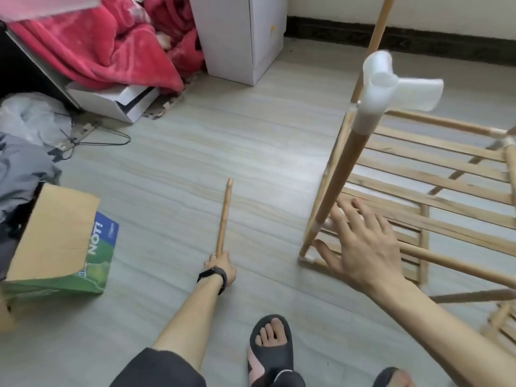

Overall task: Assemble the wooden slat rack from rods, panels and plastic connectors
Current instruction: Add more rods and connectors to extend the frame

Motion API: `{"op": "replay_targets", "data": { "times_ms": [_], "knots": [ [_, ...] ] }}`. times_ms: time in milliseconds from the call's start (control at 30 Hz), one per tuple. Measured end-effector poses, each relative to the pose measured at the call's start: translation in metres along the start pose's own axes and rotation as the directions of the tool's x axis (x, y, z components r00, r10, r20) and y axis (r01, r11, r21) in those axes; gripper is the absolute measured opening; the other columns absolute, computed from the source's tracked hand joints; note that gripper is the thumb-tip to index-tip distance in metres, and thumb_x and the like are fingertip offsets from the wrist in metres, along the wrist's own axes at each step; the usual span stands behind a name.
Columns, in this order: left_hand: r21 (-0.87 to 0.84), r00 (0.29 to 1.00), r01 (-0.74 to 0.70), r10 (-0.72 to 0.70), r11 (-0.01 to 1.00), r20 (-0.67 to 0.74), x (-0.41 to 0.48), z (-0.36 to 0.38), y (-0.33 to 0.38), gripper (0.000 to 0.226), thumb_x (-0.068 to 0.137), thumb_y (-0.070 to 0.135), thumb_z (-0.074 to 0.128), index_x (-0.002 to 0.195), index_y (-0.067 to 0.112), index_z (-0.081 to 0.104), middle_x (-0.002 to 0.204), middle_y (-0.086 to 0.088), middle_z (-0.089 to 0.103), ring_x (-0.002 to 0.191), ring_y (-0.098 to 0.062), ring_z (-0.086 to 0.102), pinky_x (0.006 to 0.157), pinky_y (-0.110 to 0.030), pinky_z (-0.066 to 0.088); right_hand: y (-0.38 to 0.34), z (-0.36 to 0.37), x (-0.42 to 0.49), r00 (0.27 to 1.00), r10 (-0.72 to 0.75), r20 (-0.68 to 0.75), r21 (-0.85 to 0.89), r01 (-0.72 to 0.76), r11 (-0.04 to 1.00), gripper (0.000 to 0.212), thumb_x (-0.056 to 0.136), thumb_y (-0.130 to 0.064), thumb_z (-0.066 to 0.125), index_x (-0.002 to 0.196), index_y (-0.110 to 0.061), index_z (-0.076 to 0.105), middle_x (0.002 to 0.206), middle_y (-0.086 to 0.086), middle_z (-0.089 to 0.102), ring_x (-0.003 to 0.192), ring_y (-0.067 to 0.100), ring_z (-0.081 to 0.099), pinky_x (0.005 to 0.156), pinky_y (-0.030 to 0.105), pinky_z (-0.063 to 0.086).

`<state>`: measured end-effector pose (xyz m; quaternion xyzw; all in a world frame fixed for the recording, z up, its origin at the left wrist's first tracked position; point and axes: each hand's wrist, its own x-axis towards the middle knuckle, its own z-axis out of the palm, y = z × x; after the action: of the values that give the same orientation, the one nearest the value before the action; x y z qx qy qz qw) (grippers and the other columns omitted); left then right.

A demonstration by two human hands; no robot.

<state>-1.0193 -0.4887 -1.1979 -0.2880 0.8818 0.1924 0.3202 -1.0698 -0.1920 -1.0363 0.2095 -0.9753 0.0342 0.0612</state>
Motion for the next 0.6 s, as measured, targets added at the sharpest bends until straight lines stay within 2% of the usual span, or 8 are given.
{"op": "replay_targets", "data": {
  "times_ms": [133, 233, 267, 333, 400, 467, 533, 600],
  "knots": [
    [0.223, 0.991, 0.018, 0.013, 0.975, -0.134, 0.007, 0.019, 0.004, 0.043, 0.102, 0.022, 0.036, 0.145, 0.018, 0.035, 0.138, -0.01, 0.043, 0.13, -0.028, 0.043, 0.1, -0.041, 0.044, 0.0, 0.0, -0.002, 1.0, 0.022, -0.005, -0.004, -0.022, 1.0, 0.079, 0.088, -0.063, 0.05, 0.154, -0.021, 0.039, 0.157, 0.006, 0.045, 0.144, 0.035, 0.041, 0.111, 0.056, 0.039],
    [0.178, 0.987, 0.011, 0.017, 0.984, -0.159, 0.004, 0.025, 0.007, 0.041, 0.101, 0.022, 0.041, 0.142, 0.018, 0.035, 0.131, -0.011, 0.053, 0.125, -0.029, 0.049, 0.094, -0.04, 0.046, 0.002, 0.002, -0.003, 1.0, 0.023, -0.008, -0.004, -0.023, 1.0, 0.08, 0.089, -0.066, 0.048, 0.155, -0.023, 0.036, 0.158, 0.004, 0.043, 0.146, 0.033, 0.039, 0.112, 0.055, 0.038],
    [0.106, 0.989, 0.03, -0.014, 0.994, -0.148, 0.001, 0.025, 0.007, 0.045, 0.1, 0.022, 0.045, 0.142, 0.016, 0.032, 0.131, -0.012, 0.055, 0.123, -0.031, 0.052, 0.093, -0.041, 0.046, 0.003, 0.001, -0.003, 1.0, 0.022, 0.0, -0.002, -0.022, 1.0, 0.081, 0.089, -0.067, 0.046, 0.156, -0.024, 0.035, 0.159, 0.003, 0.042, 0.146, 0.032, 0.038, 0.113, 0.055, 0.038],
    [-0.191, 0.989, 0.098, -0.117, 0.977, -0.087, -0.004, 0.017, 0.011, 0.052, 0.097, 0.022, 0.052, 0.141, 0.009, 0.03, 0.129, -0.017, 0.057, 0.118, -0.035, 0.057, 0.093, -0.04, 0.048, 0.003, -0.002, -0.003, 0.999, 0.02, 0.035, 0.001, -0.02, 1.0, 0.083, 0.088, -0.07, 0.043, 0.157, -0.025, 0.031, 0.161, 0.001, 0.039, 0.148, 0.031, 0.035, 0.114, 0.055, 0.036],
    [-0.551, 0.992, 0.12, -0.116, 0.826, 0.042, -0.012, -0.004, 0.021, 0.046, 0.096, 0.017, 0.056, 0.137, 0.002, 0.042, 0.115, -0.017, 0.063, 0.099, -0.031, 0.065, 0.085, -0.036, 0.052, 0.004, -0.007, -0.003, 0.993, 0.013, 0.114, 0.01, -0.014, 1.0, 0.089, 0.085, -0.075, 0.039, 0.16, -0.029, 0.022, 0.165, -0.002, 0.031, 0.152, 0.028, 0.028, 0.117, 0.053, 0.031],
    [-0.744, 0.997, 0.068, -0.019, 0.665, 0.075, -0.024, -0.035, 0.035, 0.035, 0.096, 0.008, 0.057, 0.13, -0.002, 0.054, 0.099, -0.014, 0.063, 0.076, -0.022, 0.063, 0.069, -0.033, 0.05, 0.01, -0.014, -0.002, 0.977, -0.029, 0.211, 0.039, 0.021, 0.999, 0.095, 0.082, -0.076, 0.037, 0.162, -0.034, 0.008, 0.169, -0.006, 0.017, 0.156, 0.023, 0.014, 0.121, 0.048, 0.021],
    [-0.821, 0.997, -0.056, 0.068, 0.568, -0.021, -0.047, -0.075, 0.049, 0.031, 0.098, 0.003, 0.055, 0.129, 0.002, 0.054, 0.095, -0.013, 0.061, 0.068, -0.019, 0.057, 0.061, -0.032, 0.047, 0.017, -0.027, 0.0, 0.949, -0.068, 0.308, 0.197, 0.007, 0.98, 0.094, 0.086, -0.074, 0.045, 0.162, -0.035, 0.007, 0.17, -0.007, 0.012, 0.156, 0.018, 0.008, 0.123, 0.041, 0.012],
    [-0.827, 0.967, -0.252, 0.162, 0.502, -0.196, -0.076, -0.119, 0.065, 0.029, 0.101, 0.006, 0.051, 0.13, 0.011, 0.052, 0.095, -0.009, 0.061, 0.067, -0.018, 0.06, 0.06, -0.032, 0.048, 0.023, -0.053, 0.003, 0.932, -0.014, 0.361, 0.479, -0.172, 0.861, 0.088, 0.089, -0.071, 0.055, 0.159, -0.029, 0.025, 0.163, -0.002, 0.032, 0.149, 0.018, 0.031, 0.121, 0.037, 0.026]
  ]
}}
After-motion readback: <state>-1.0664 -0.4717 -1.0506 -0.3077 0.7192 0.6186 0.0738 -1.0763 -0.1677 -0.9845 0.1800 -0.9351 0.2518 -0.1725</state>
